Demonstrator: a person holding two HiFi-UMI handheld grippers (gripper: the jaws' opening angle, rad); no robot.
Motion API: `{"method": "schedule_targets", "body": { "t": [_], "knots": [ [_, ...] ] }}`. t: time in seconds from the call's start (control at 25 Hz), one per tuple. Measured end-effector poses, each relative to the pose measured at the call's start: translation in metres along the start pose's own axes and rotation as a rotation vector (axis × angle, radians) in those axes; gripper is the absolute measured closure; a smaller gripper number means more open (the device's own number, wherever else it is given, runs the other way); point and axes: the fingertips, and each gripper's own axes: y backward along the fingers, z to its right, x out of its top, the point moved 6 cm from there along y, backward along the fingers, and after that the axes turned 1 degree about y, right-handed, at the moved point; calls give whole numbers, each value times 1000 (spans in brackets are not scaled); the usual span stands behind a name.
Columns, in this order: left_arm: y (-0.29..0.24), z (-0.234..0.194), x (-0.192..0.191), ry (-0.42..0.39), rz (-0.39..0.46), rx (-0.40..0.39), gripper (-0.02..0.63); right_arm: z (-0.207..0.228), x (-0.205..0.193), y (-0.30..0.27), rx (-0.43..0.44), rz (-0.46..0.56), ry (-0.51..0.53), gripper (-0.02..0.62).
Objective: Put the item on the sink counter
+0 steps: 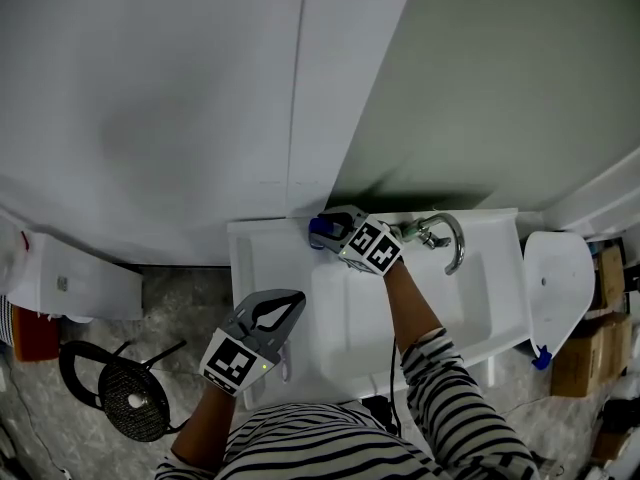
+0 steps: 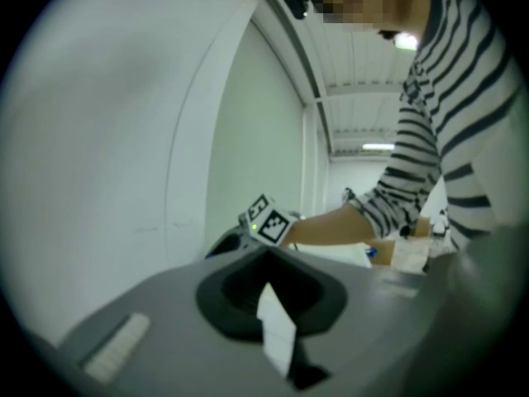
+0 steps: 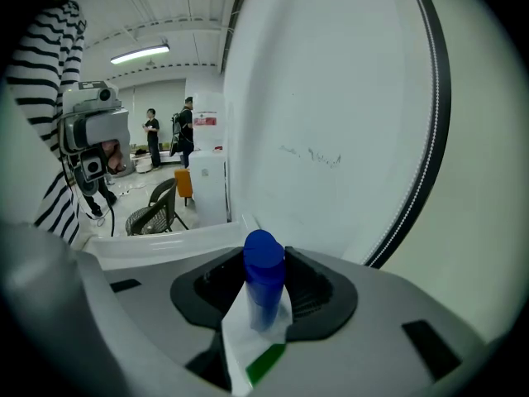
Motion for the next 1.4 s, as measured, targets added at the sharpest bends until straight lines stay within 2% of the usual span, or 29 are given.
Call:
{"method": "schedule_targets", "body": {
  "t": [0.28, 0.68, 1.16, 1.4],
  "knots": [
    [-3, -2, -2, 2, -4, -3, 600, 1, -4, -8, 36, 42, -8, 449],
    [-6, -6, -2, 4, 2, -4, 600, 4, -3, -8, 98, 9, 39, 449],
    [-8, -5, -2, -3, -4, -1, 600, 3, 3, -2, 68, 18, 30, 416],
    [-8, -4, 0, -7, -3, -1, 600, 2, 23, 22, -2, 67, 50, 417]
  ]
}}
